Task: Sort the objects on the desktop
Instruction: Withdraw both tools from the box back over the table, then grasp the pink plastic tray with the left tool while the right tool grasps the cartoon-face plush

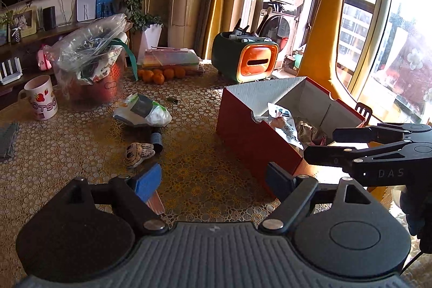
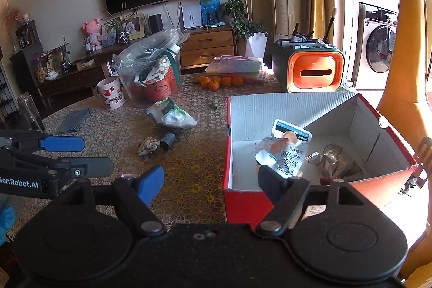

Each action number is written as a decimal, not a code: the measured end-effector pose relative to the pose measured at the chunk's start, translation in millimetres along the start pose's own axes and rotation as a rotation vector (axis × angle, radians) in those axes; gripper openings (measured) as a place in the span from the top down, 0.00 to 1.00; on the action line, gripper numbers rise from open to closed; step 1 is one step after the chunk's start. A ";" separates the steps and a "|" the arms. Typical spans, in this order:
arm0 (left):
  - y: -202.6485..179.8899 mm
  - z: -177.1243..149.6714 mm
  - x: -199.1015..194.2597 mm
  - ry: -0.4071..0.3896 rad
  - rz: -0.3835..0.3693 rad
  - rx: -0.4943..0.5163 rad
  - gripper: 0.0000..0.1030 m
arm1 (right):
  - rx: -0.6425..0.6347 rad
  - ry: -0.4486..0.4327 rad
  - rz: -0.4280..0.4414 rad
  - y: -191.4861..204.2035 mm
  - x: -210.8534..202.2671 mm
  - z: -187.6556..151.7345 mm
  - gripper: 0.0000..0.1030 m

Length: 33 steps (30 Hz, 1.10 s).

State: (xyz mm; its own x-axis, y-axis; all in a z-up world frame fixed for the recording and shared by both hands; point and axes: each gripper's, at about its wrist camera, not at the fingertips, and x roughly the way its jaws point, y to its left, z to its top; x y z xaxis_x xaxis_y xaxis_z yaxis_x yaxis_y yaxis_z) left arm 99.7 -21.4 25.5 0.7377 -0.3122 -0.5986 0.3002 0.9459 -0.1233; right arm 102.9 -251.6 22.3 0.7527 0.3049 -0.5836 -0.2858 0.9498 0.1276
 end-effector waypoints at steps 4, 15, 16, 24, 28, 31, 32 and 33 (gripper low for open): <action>10.8 -12.9 -3.7 0.002 0.015 -0.003 0.18 | -0.012 0.008 0.005 12.4 3.6 0.3 0.24; 39.8 -51.0 -5.8 0.014 0.055 -0.026 0.02 | -0.030 0.025 0.040 40.5 22.4 3.0 0.20; 41.8 -53.6 -4.6 0.017 0.055 -0.029 0.01 | -0.031 0.027 0.043 42.4 25.5 3.3 0.20; 52.2 -63.5 17.8 0.021 0.096 -0.037 0.01 | -0.040 0.053 0.064 55.8 52.4 7.0 0.19; 54.5 -64.5 35.0 0.028 0.118 -0.053 0.01 | -0.051 0.056 0.072 63.2 68.6 12.7 0.19; 55.7 -66.8 49.8 0.038 0.134 -0.063 0.01 | -0.065 0.061 0.084 69.3 83.5 17.7 0.19; 56.3 -67.8 55.4 0.044 0.136 -0.069 0.01 | -0.072 0.065 0.088 71.4 88.3 19.0 0.19; 56.8 -68.7 59.9 0.048 0.137 -0.074 0.01 | -0.081 0.070 0.091 73.5 94.6 20.6 0.19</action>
State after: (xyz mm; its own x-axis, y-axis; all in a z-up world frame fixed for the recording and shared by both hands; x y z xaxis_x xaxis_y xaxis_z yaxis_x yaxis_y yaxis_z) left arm 119.3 19.7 -71.8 0.7386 -0.1767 -0.6505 0.1522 0.9838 -0.0945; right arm 165.3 -151.5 -7.0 0.6793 0.3813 -0.6271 -0.4001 0.9087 0.1191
